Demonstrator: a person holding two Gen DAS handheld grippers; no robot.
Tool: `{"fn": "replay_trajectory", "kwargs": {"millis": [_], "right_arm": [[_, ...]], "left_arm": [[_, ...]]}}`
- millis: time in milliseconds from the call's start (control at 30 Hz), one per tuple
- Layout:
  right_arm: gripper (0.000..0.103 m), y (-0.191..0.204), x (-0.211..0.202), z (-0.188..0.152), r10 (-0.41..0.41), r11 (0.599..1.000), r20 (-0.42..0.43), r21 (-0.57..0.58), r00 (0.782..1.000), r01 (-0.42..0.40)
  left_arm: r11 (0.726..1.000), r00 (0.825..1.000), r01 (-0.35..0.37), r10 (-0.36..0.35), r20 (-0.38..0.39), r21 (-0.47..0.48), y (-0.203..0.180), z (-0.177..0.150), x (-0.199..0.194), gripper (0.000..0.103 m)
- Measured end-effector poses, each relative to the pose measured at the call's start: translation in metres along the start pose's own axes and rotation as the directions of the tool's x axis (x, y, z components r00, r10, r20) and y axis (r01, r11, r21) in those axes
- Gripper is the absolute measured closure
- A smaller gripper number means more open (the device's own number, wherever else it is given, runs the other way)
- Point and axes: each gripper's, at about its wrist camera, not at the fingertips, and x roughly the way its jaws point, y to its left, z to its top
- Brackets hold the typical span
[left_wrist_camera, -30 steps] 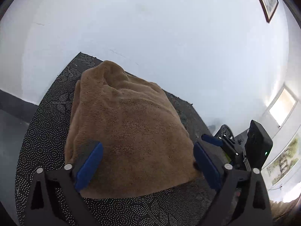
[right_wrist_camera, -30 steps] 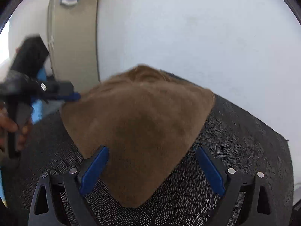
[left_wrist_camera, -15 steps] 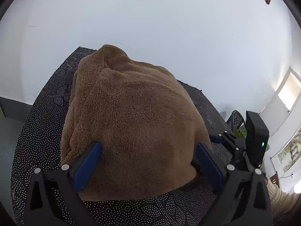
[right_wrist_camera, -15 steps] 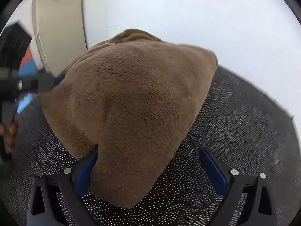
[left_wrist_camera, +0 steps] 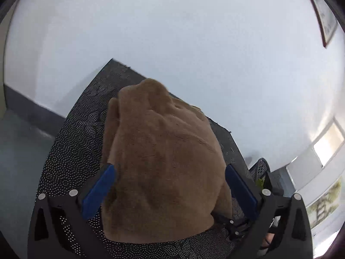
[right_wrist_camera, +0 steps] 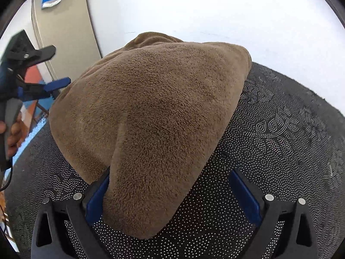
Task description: Fold clothes
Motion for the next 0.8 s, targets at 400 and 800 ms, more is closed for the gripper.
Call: {"fn": "replay_trajectory", "kwargs": {"millis": [400, 800], "right_arm": [[0.002, -0.007, -0.003, -0.006, 0.052, 0.998, -0.012, 0.037, 0.999, -0.051], [0.002, -0.009, -0.001, -0.007, 0.075, 0.996, -0.018, 0.053, 0.997, -0.074]], "left_arm": [[0.992, 0.996, -0.012, 0.001, -0.087, -0.123, 0.041, 0.05, 0.053, 0.001], [0.997, 0.946, 0.06, -0.075, -0.316, -0.059, 0.057, 0.076, 0.124, 0.001]]}}
